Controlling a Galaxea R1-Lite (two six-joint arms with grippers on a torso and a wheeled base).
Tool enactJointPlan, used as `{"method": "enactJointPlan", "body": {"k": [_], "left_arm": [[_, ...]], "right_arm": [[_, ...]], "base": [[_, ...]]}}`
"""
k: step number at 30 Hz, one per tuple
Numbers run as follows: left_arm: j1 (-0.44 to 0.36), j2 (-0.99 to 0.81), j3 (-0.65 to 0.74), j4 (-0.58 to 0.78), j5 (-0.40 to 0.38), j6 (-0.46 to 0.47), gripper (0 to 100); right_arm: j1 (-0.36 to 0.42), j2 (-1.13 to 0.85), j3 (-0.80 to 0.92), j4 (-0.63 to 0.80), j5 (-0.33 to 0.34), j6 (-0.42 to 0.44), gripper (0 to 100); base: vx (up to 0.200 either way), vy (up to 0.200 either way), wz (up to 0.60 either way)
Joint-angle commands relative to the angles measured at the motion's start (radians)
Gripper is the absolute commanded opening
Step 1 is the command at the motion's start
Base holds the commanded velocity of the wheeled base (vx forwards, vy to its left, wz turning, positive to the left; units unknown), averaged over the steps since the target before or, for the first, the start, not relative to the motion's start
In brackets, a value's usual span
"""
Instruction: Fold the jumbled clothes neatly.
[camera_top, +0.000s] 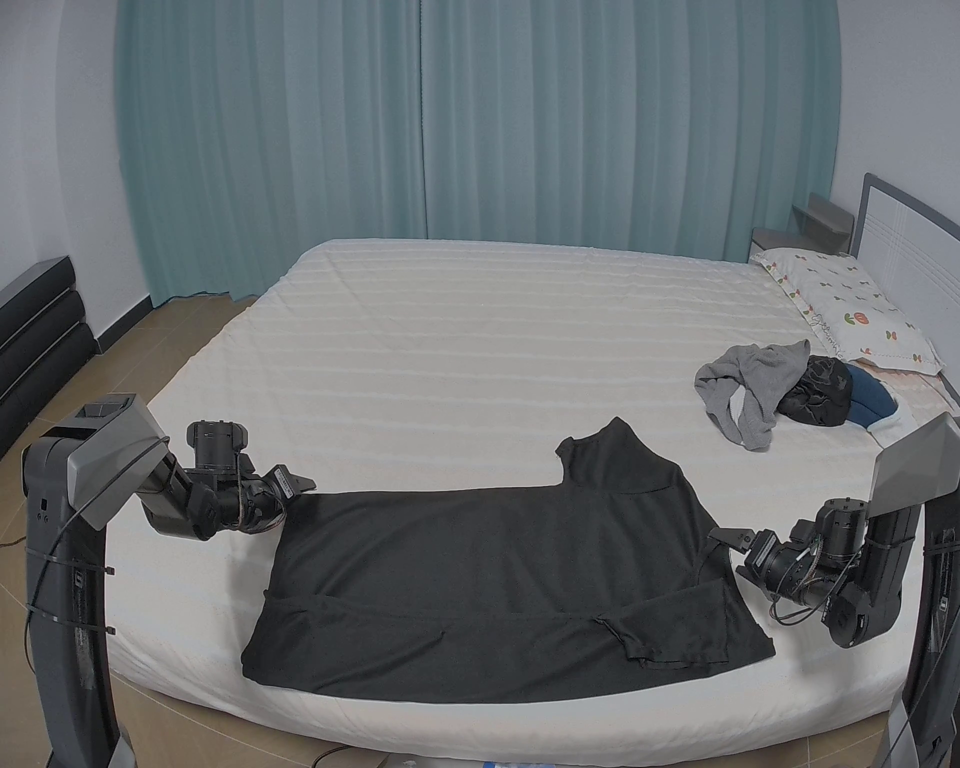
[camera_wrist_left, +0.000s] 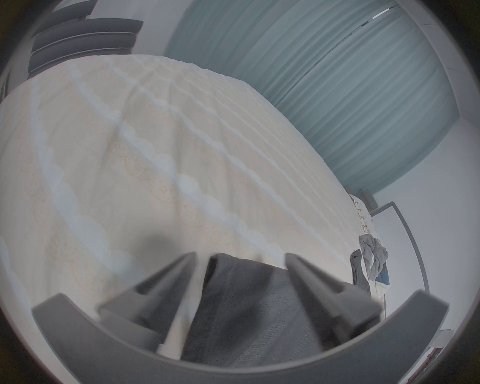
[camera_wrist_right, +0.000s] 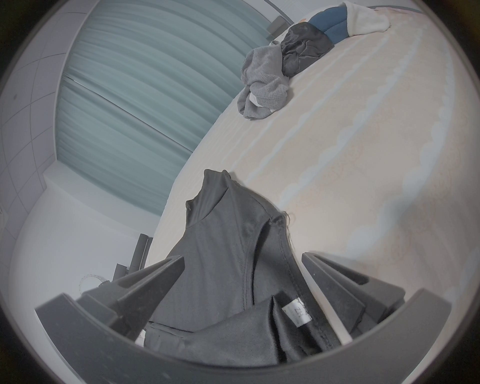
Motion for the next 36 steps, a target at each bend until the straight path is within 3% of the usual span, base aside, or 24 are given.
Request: {"method": "enactJointPlan", "body": {"k": [1,6,8,16,19,22,29,36], "left_arm": [[-0.001,0.001,-0.002,-0.003,0.001,0.0,0],[-0.008,-0.006,-0.003,-0.012,0.135,-0.007,0],[-0.008,-0.006,0.003,-0.035,0.156,-0.011,0],[-0.008,-0.037,0.023,-0.052,0.158,-0.069,0],[-0.01,-0.046,0.044,-0.055,0.153,-0.078,0],[-0.01,-0.051,0.055,-0.055,0.152,-0.078,0],[-0.01,-0.051,0.061,-0.055,0.152,-0.078,0],[-0.01,-0.049,0.072,-0.057,0.147,-0.076,0]], "right_arm": [[-0.002,-0.007,-0.013,-0.009,-0.001,-0.001,100],[0.006,-0.046,-0.1,0.029,-0.004,-0.004,100],[0.014,-0.047,-0.168,0.109,-0.007,-0.009,100],[0.043,-0.024,-0.469,0.371,-0.065,-0.058,100],[0.069,0.016,-0.657,0.569,-0.076,-0.127,100],[0.09,0.069,-0.78,0.675,-0.11,-0.17,100],[0.121,0.145,-1.047,0.937,-0.116,-0.179,100],[0.127,0.221,-1.133,0.95,-0.147,-0.191,100]], "base": [[0.0,0.0,0.0],[0.0,0.0,0.0],[0.0,0.0,0.0],[0.0,0.0,0.0],[0.0,0.0,0.0],[0.0,0.0,0.0],[0.0,0.0,0.0],[0.0,0.0,0.0]]}}
